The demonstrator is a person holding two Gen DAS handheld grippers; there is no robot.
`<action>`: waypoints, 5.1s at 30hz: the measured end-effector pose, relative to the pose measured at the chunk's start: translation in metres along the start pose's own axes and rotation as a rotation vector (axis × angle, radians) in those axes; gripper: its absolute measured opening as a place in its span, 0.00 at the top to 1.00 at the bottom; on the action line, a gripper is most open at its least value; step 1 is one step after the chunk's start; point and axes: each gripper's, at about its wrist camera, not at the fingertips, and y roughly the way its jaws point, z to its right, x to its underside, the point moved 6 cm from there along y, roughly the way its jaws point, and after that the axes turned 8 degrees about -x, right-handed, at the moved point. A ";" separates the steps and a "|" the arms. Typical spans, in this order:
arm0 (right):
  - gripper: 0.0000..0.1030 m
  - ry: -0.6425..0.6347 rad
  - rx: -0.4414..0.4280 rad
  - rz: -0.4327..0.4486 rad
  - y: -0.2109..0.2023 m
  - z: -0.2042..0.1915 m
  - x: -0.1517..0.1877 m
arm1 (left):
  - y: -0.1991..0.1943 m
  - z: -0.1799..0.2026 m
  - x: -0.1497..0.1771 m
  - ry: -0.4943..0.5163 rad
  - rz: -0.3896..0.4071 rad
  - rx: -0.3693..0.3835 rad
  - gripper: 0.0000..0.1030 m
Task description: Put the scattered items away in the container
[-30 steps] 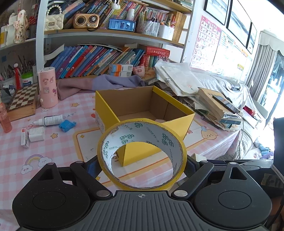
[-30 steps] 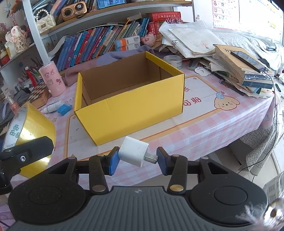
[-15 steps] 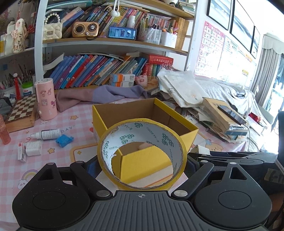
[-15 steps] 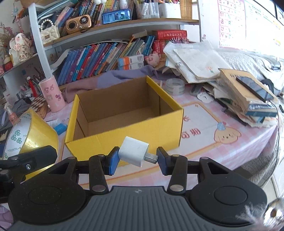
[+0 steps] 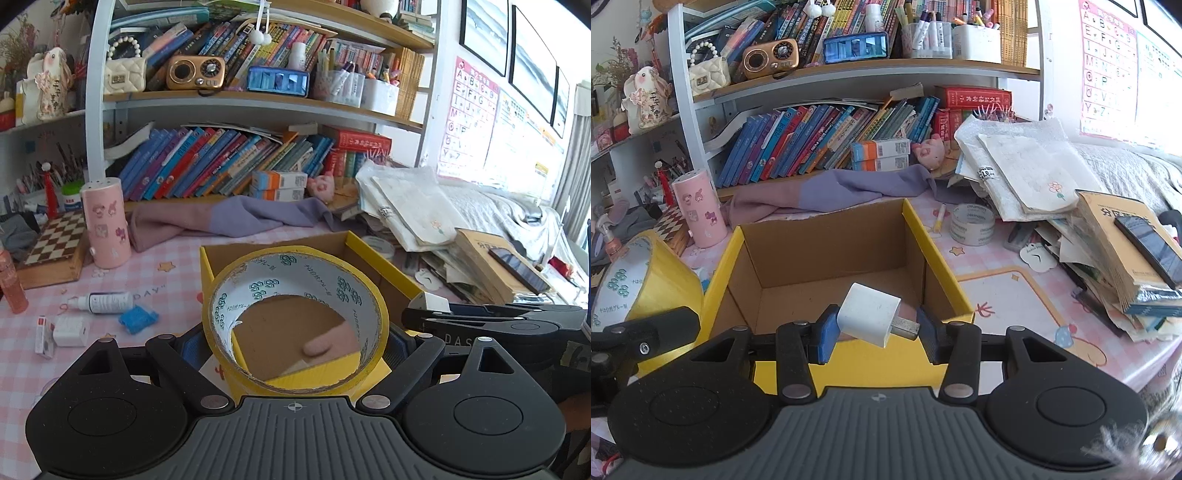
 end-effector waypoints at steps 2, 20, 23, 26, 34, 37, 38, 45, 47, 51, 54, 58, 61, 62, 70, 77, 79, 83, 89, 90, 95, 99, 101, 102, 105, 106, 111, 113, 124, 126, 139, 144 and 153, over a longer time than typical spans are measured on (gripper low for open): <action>0.58 -0.009 -0.014 0.001 0.007 0.004 -0.005 | 0.006 0.003 -0.005 0.013 0.007 -0.019 0.12; 0.58 -0.184 -0.159 -0.132 0.102 0.018 -0.038 | 0.102 0.021 -0.044 0.175 -0.040 -0.127 0.12; 0.58 -0.245 -0.164 -0.189 0.123 0.017 -0.042 | 0.120 0.024 -0.044 0.221 -0.078 -0.138 0.12; 0.58 -0.309 -0.175 -0.251 0.143 0.016 -0.044 | 0.136 0.027 -0.042 0.266 -0.108 -0.140 0.12; 0.58 -0.654 -0.272 -0.423 0.184 0.001 -0.034 | 0.164 0.035 -0.032 0.382 -0.172 -0.133 0.11; 0.58 -0.761 -0.277 -0.465 0.194 -0.003 -0.024 | 0.172 0.039 -0.021 0.432 -0.223 -0.123 0.11; 0.58 -0.784 -0.278 -0.481 0.196 -0.004 -0.020 | 0.174 0.039 -0.019 0.439 -0.238 -0.121 0.11; 0.59 -0.840 -0.304 -0.535 0.199 -0.009 -0.009 | 0.176 0.035 -0.008 0.438 -0.278 -0.126 0.11; 0.60 -0.833 -0.301 -0.535 0.199 -0.009 -0.010 | 0.175 0.035 -0.009 0.435 -0.274 -0.130 0.11; 0.53 -0.845 -0.297 -0.514 0.197 -0.012 -0.009 | 0.176 0.035 -0.008 0.434 -0.284 -0.146 0.11; 0.40 -0.854 -0.298 -0.485 0.191 -0.011 -0.009 | 0.172 0.033 -0.009 0.425 -0.266 -0.163 0.07; 0.35 -0.831 -0.299 -0.454 0.188 -0.010 -0.015 | 0.163 0.030 -0.014 0.416 -0.225 -0.173 0.04; 0.35 -0.787 -0.307 -0.427 0.183 -0.010 -0.023 | 0.154 0.029 -0.019 0.403 -0.192 -0.182 0.04; 0.35 -0.775 -0.309 -0.413 0.180 -0.010 -0.026 | 0.150 0.029 -0.021 0.397 -0.179 -0.185 0.04; 0.35 -0.664 -0.303 -0.264 0.146 -0.008 -0.047 | 0.110 0.026 -0.039 0.322 -0.080 -0.199 0.04; 0.36 -0.560 -0.271 -0.113 0.103 -0.008 -0.057 | 0.064 0.020 -0.049 0.232 0.010 -0.210 0.03; 0.36 -0.526 -0.256 -0.067 0.089 -0.010 -0.059 | 0.052 0.017 -0.048 0.202 0.027 -0.210 0.03; 0.35 -0.427 -0.205 0.021 0.062 -0.009 -0.063 | 0.032 0.008 -0.046 0.150 0.043 -0.210 0.03; 0.34 -0.286 -0.095 0.135 0.023 -0.006 -0.063 | 0.008 -0.005 -0.035 0.079 0.056 -0.186 0.03; 0.33 -0.268 -0.080 0.149 0.017 -0.007 -0.062 | 0.005 -0.008 -0.033 0.070 0.060 -0.188 0.03; 0.31 -0.185 -0.014 0.185 -0.007 -0.011 -0.049 | -0.011 -0.024 -0.019 0.026 0.079 -0.196 0.03; 0.31 -0.120 0.041 0.197 -0.021 -0.018 -0.033 | -0.024 -0.039 -0.007 0.007 0.084 -0.202 0.03; 0.31 -0.095 0.063 0.198 -0.028 -0.021 -0.023 | -0.031 -0.047 0.000 -0.003 0.079 -0.205 0.03; 0.31 -0.086 0.074 0.194 -0.031 -0.023 -0.018 | -0.034 -0.051 0.004 -0.008 0.074 -0.207 0.03; 0.31 -0.060 0.103 0.175 -0.038 -0.029 -0.002 | -0.042 -0.064 0.016 -0.023 0.062 -0.218 0.03; 0.31 -0.053 0.112 0.168 -0.040 -0.032 0.002 | -0.044 -0.068 0.019 -0.028 0.057 -0.222 0.03; 0.31 -0.026 0.139 0.137 -0.048 -0.048 0.024 | -0.054 -0.085 0.032 -0.056 0.035 -0.227 0.03; 0.31 -0.024 0.143 0.128 -0.050 -0.057 0.032 | -0.058 -0.089 0.036 -0.056 0.035 -0.219 0.03; 0.31 -0.033 0.149 0.091 -0.064 -0.100 0.065 | -0.078 -0.108 0.062 -0.050 0.007 -0.195 0.03; 0.31 -0.028 0.151 0.075 -0.066 -0.106 0.073 | -0.081 -0.113 0.069 -0.048 -0.007 -0.193 0.03; 0.28 -0.028 0.093 -0.027 -0.070 -0.153 0.110 | -0.098 -0.141 0.100 -0.053 -0.078 -0.185 0.03; 0.28 -0.058 0.067 -0.060 -0.067 -0.174 0.119 | -0.104 -0.154 0.110 -0.063 -0.102 -0.197 0.03; 0.27 -0.102 0.023 -0.093 -0.057 -0.203 0.124 | -0.114 -0.182 0.121 -0.095 -0.124 -0.248 0.03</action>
